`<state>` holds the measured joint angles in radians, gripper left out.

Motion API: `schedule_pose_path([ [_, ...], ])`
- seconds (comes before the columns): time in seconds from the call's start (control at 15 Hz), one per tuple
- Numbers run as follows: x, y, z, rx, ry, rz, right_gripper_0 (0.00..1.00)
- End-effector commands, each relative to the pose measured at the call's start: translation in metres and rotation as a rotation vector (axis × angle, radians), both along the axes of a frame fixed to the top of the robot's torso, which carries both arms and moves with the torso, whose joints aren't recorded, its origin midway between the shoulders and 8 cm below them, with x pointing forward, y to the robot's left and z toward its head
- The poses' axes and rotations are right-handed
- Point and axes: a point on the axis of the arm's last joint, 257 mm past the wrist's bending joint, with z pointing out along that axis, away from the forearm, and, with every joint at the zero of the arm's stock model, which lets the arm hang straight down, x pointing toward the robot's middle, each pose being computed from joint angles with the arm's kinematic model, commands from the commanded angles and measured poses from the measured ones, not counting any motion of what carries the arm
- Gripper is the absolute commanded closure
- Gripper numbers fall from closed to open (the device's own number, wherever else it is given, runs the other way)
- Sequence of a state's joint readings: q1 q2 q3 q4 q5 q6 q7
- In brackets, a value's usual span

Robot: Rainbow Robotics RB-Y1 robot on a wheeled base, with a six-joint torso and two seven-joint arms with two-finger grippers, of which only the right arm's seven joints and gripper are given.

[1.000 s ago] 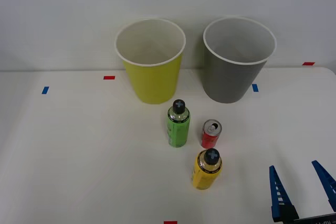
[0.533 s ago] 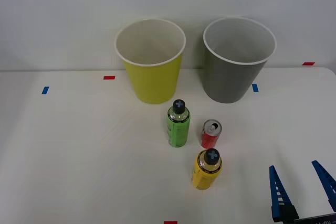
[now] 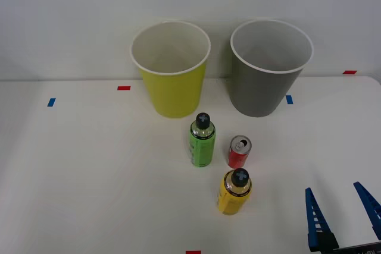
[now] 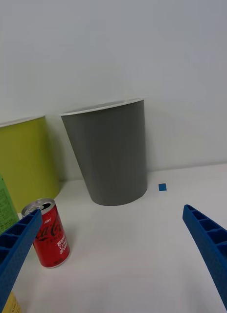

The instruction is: Put cans in the gray bin, plastic bottles in the light green bin

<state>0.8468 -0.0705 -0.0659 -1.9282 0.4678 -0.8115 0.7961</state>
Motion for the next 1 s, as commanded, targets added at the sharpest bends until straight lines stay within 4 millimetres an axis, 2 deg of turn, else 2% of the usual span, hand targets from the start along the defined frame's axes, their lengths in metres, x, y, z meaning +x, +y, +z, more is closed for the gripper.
schedule_pose_path([
  [0.07, 0.0000, 0.0000, 0.0000, 0.000, 0.000, 0.000, 0.00],
  [1.0, 0.0000, 0.0000, 0.0000, 0.000, 0.000, 0.000, 0.00],
])
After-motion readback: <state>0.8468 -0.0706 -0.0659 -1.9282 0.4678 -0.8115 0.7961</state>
